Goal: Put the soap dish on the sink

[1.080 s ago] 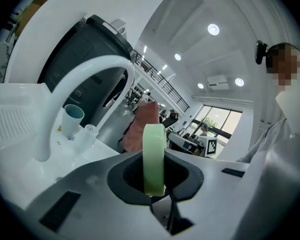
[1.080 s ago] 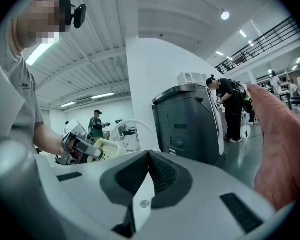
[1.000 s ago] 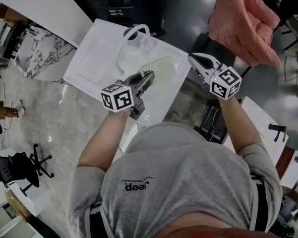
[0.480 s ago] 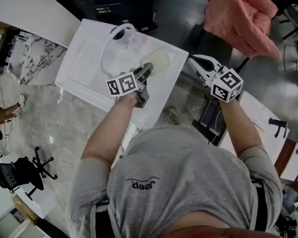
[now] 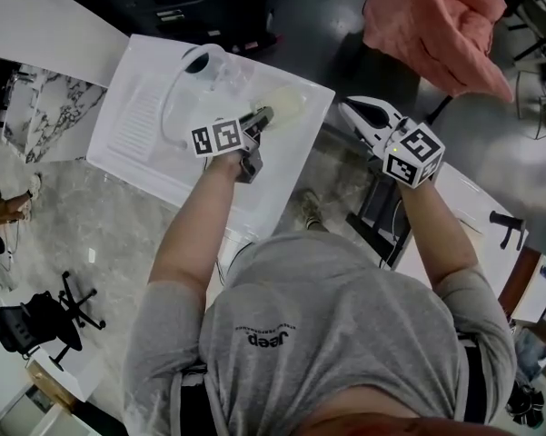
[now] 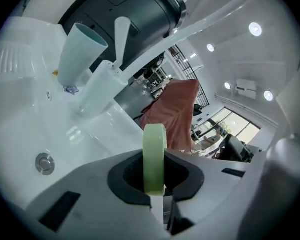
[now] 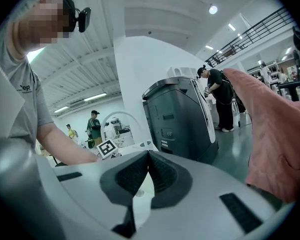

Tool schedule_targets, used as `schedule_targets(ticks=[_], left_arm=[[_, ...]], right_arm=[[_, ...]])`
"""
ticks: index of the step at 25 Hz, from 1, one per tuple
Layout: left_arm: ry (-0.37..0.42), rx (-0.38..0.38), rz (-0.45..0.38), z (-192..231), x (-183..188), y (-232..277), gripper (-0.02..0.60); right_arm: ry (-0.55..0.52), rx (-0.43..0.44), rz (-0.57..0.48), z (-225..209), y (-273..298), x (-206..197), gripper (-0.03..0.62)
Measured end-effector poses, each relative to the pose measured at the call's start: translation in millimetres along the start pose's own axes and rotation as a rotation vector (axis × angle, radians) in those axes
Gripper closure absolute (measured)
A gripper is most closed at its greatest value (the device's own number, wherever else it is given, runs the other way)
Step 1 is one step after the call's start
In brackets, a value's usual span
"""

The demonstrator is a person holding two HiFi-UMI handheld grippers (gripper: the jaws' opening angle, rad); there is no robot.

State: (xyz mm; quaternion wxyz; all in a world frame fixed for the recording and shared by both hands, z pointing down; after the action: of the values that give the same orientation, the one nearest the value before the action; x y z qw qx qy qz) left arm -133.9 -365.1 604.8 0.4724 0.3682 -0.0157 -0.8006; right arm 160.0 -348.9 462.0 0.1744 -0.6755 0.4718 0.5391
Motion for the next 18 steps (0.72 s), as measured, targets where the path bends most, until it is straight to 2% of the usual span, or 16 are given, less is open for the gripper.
schedule_targets(ticks=[8,13,18], left_arm=[[0.002,0.088,0.113,34,4,23,0.541],[0.000,0.112,0.150,49,10,34,0.537],[0.022,0.225,0.210,57,10,44,0.445]], right_arm=[[0.030,-0.012,0.019,-11,-1,-11,0.540],[0.040,-0.018,0.022,-15,-2,-13,0.540],[0.054,-0.015,0.023,-17,-4,-17,0.540]])
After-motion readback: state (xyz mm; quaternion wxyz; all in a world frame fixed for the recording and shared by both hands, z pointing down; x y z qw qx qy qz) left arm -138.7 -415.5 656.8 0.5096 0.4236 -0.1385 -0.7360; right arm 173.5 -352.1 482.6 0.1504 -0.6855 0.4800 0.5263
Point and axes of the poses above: the fingertips, and each gripper's own axes: y forward along the fingers, z to its left, x out of its top, the point moved 10 cm from there along -y, backward along the fingers, and after that the axes turned 8 degrees about y, right-handed, at the moved point
